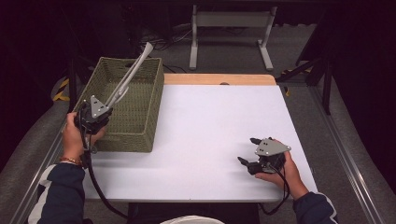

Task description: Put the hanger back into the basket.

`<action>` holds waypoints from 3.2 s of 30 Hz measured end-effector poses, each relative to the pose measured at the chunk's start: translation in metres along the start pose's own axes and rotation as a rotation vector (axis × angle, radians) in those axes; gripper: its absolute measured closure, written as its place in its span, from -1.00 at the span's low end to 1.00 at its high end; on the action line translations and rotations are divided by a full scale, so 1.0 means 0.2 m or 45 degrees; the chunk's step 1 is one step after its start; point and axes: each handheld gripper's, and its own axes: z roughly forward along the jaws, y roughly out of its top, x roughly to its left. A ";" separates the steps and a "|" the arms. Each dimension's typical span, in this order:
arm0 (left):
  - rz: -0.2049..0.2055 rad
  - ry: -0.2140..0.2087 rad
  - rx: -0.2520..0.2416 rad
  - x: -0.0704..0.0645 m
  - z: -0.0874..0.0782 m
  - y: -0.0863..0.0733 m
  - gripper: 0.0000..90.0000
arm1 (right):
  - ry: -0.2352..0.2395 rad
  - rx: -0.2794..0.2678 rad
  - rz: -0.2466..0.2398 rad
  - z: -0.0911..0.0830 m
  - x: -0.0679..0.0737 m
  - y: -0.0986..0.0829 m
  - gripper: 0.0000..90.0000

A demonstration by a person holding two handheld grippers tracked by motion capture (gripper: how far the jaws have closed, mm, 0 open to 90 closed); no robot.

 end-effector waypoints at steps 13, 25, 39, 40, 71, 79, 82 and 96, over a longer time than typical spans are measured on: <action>-0.074 -0.043 -0.054 0.01 -0.01 -0.04 0.66 | 0.004 0.025 -0.010 0.01 0.00 0.00 -0.55; -0.125 -0.086 -0.196 -0.05 -0.06 -0.01 0.42 | 0.009 0.029 -0.015 0.01 0.00 0.00 -0.55; -0.055 -0.106 -0.116 -0.09 0.00 0.06 0.74 | 0.034 0.051 -0.035 0.02 0.02 0.00 -0.54; -0.066 -0.107 -0.090 -0.09 0.01 0.06 0.75 | 0.033 0.053 -0.033 0.03 0.01 0.00 -0.54; -0.012 -0.137 -0.348 -0.17 -0.16 0.20 0.53 | -0.007 -0.003 0.000 0.00 0.00 0.00 -0.51; -0.032 -0.145 -0.235 -0.07 -0.04 0.20 0.10 | 0.002 0.006 0.006 0.01 0.00 0.00 -0.51; -0.102 -0.136 -0.281 -0.06 -0.05 0.19 -0.12 | 0.009 0.012 0.004 0.01 0.00 0.00 -0.51; -0.108 -0.108 -0.054 -0.01 0.02 0.17 0.05 | 0.024 0.042 -0.007 0.02 0.01 -0.01 -0.51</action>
